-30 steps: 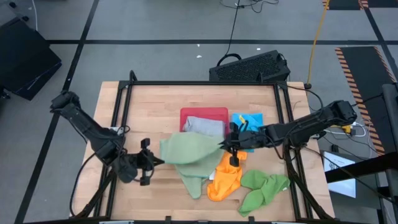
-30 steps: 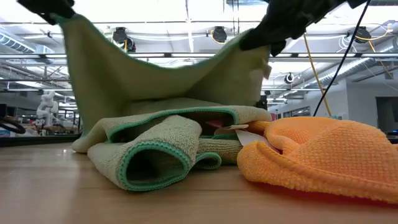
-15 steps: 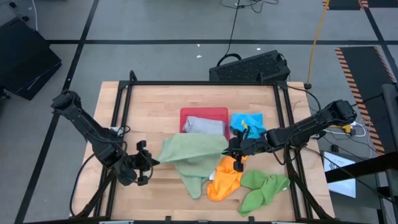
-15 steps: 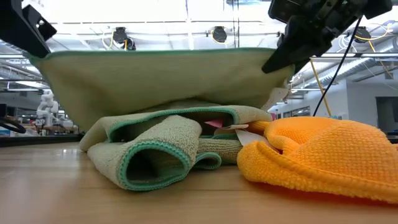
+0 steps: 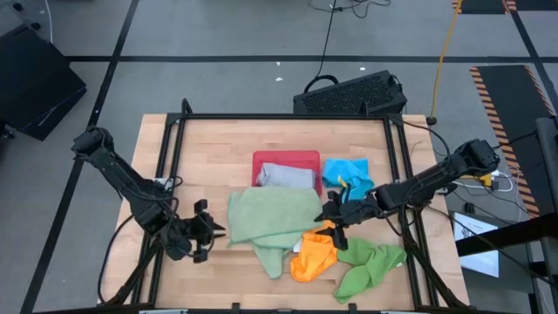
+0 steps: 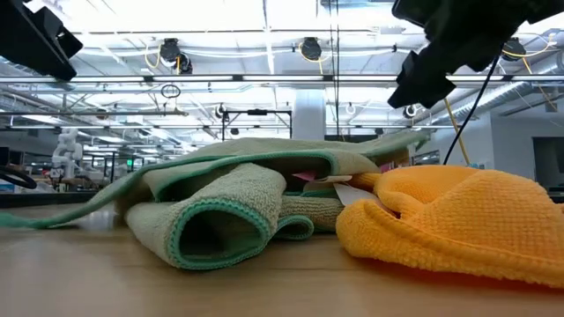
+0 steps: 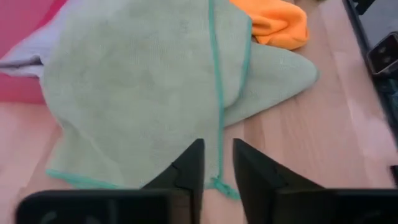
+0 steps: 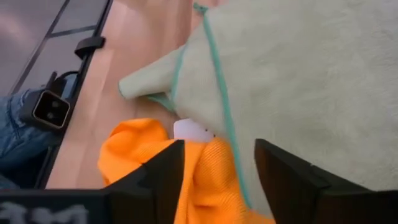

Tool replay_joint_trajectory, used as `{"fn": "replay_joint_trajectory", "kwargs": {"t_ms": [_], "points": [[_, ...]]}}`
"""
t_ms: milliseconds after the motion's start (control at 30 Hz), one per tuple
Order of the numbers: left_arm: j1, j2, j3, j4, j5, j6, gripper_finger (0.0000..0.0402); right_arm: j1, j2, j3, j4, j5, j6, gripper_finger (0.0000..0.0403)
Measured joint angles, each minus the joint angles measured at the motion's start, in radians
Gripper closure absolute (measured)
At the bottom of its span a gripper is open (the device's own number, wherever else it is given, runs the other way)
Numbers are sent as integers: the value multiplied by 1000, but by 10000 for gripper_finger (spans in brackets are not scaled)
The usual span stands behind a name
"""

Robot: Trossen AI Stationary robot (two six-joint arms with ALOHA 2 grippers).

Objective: Fold microfiber towels
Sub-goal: Fold the light green microfiber cloth

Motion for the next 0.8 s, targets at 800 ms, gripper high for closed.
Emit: {"fn": "replay_joint_trajectory", "kwargs": {"t_ms": [800], "points": [[685, 0, -172, 103, 434, 495, 153, 103, 0, 0, -24, 247, -2, 200]]}}
